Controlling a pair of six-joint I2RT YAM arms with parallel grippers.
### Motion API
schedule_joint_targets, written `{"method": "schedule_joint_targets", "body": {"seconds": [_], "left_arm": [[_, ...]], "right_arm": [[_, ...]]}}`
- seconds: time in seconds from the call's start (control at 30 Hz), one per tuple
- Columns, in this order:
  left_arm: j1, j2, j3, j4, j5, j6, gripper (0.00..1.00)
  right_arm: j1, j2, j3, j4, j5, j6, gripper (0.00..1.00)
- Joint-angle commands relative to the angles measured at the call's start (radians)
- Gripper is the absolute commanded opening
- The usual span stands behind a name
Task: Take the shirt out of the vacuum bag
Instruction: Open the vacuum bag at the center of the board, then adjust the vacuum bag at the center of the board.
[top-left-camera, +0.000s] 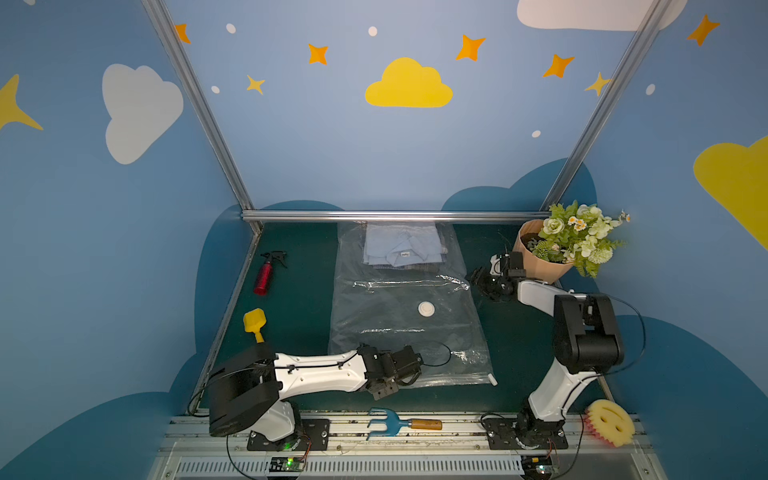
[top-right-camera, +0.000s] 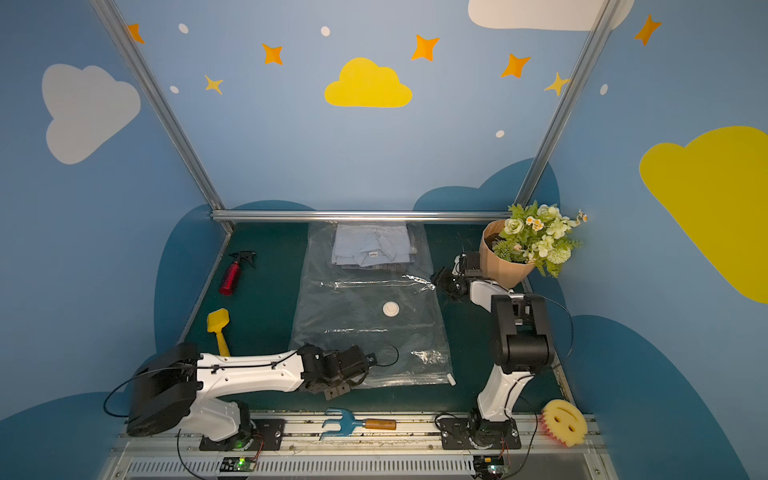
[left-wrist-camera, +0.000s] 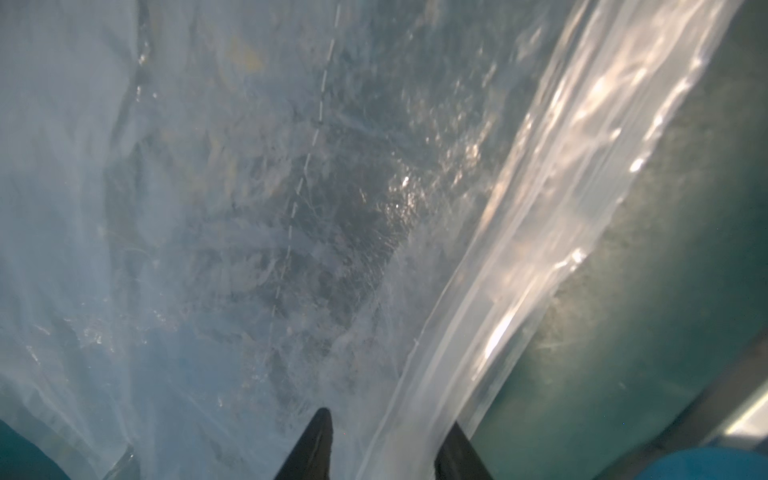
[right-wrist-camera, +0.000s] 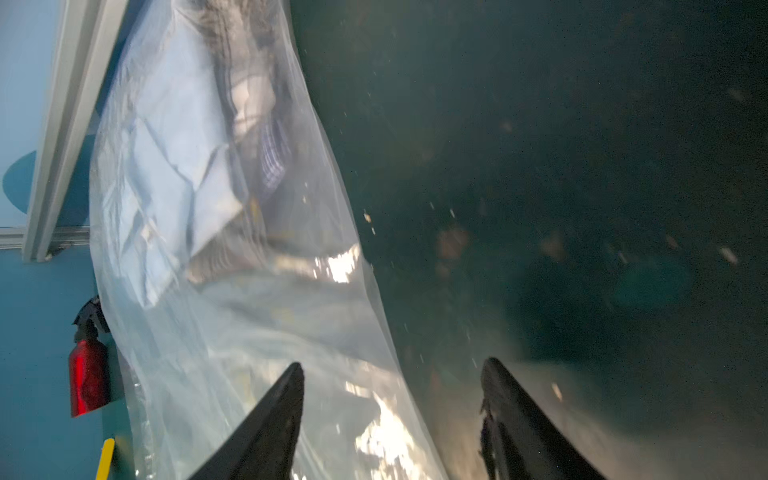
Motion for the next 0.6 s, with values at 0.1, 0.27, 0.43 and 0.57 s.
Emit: {"method": "schedule_joint_targets", "body": {"seconds": [0.1, 0.27, 0.43, 0.57], "left_arm": [[0.01, 0.019, 0.05, -0.023, 0.012, -0.035, 0.28], [0.02, 0.024, 0.096, -0.013, 0.077, -0.046, 0.18], [0.044, 0.037, 0.124, 0.018, 0.199, -0.043, 0.1], [0.063, 0.064, 0.158, 0.04, 0.271, -0.069, 0.03]], "right_arm": [[-0.001, 0.276, 0.284, 0.078, -0.175, 0.047, 0.52], [0.035, 0.432, 0.474, 0.065, -0.212, 0.092, 0.42], [0.105, 0.553, 0.668, -0.024, -0.227, 0.081, 0.23], [0.153, 0.645, 0.795, -0.049, -0.252, 0.119, 0.19]]}}
